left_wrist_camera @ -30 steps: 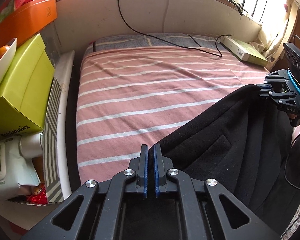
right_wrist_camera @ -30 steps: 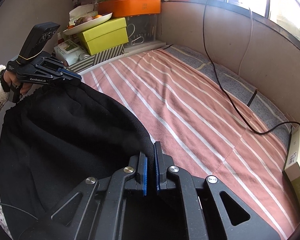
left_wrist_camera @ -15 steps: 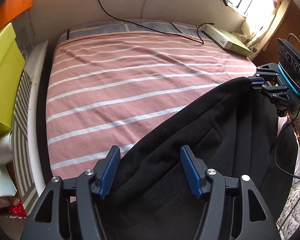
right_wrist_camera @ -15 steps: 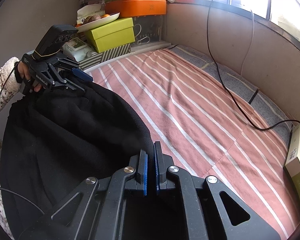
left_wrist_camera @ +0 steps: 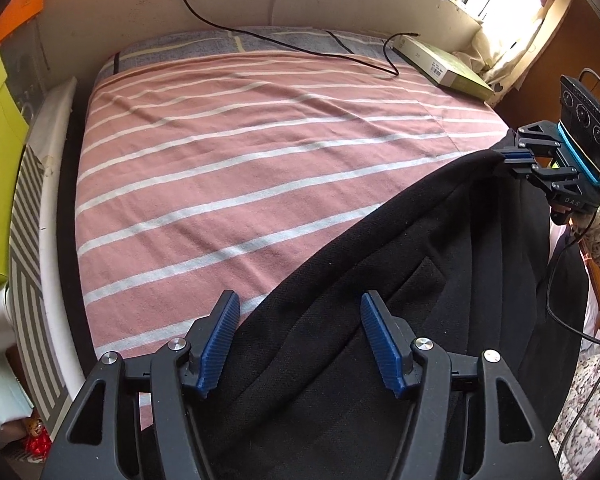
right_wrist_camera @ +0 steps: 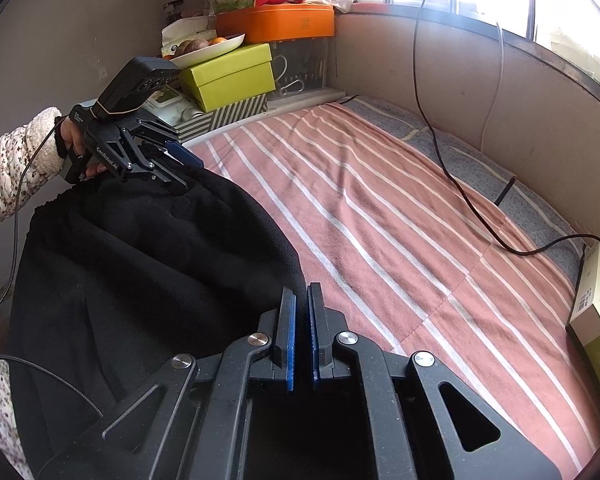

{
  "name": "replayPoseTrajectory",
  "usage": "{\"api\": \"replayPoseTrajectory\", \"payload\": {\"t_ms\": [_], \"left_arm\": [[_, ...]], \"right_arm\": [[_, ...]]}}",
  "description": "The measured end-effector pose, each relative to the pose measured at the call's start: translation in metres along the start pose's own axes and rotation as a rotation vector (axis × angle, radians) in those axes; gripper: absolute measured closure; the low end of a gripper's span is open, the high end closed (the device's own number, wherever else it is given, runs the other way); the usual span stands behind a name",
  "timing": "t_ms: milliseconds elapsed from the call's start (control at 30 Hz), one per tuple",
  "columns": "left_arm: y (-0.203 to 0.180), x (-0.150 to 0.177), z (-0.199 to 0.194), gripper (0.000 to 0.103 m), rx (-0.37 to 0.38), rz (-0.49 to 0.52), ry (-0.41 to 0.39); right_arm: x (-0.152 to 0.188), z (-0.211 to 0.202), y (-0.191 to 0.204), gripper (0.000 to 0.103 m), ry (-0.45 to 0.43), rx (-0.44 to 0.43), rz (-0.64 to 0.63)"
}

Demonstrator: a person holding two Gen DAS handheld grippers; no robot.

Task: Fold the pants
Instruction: 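Lift the black pants with both grippers, holding them hanging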

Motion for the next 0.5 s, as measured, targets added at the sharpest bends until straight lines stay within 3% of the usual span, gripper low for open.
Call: {"api": "replayPoseTrajectory", "payload": {"t_ms": [433,500], "left_arm": [[-0.0026,-0.0022,0.0020,0.032,-0.002,0.003,-0.003],[-0.0074,-0.0008,0.0017,0.038,-0.007,0.026,0.017]], "right_arm": [[0.0059,-0.0016,0.0020,0.098,-0.001,-0.018,0.007],[0.0066,-0.0017,0.0011,0.098,-0.001,-0.027,0.017]]}}
Point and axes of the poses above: each gripper's, at about its wrist camera, not at the fingertips, and z roughly the way its jaws point, y to its left, x to its underside, the point moved 4 cm from there along z, roughly the way its jaws point, and after that the axes turned 1 degree about -x, right-handed, at the moved point
